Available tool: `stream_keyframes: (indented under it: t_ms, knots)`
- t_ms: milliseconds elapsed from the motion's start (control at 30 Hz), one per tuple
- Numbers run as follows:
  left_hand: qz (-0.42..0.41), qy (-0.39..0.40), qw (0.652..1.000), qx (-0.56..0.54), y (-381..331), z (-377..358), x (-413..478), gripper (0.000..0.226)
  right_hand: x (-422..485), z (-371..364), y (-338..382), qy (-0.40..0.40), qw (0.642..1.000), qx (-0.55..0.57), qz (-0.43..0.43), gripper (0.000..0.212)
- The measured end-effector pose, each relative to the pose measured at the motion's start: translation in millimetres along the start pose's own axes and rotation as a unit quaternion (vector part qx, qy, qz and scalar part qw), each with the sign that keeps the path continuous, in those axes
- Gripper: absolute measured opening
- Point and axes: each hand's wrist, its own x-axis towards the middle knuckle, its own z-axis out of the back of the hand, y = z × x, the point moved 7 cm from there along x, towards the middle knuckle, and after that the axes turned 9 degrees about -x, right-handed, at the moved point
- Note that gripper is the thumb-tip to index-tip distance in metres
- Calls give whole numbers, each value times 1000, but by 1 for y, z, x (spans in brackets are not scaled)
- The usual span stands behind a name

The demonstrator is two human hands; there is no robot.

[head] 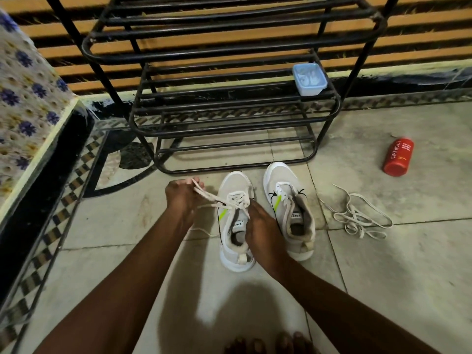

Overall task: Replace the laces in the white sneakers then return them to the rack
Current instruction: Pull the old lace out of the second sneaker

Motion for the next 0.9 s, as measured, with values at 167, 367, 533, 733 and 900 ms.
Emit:
stream_keyframes:
  t_ms: [167, 367, 533, 733, 900]
  knots:
    - [-132, 213, 931, 265, 8, -17, -28, 19, -1, -2, -2, 1, 1000, 6, -24, 59]
    - [-321, 397, 600, 616, 21, -58, -59, 17, 1, -5, -4, 3, 999, 1, -36, 60]
    - [-348, 368, 593, 626, 3, -62, -50, 23, -2, -2, -2, 2, 1000, -22, -18, 62]
    - [-406, 168, 711, 550, -6, -34, -45, 21, 2, -2, 4, -3, 1000, -29, -8, 62]
    - [-309, 16, 830, 464, -29, 14, 2, 19, -1, 2, -5, -7, 999, -9, -49, 50]
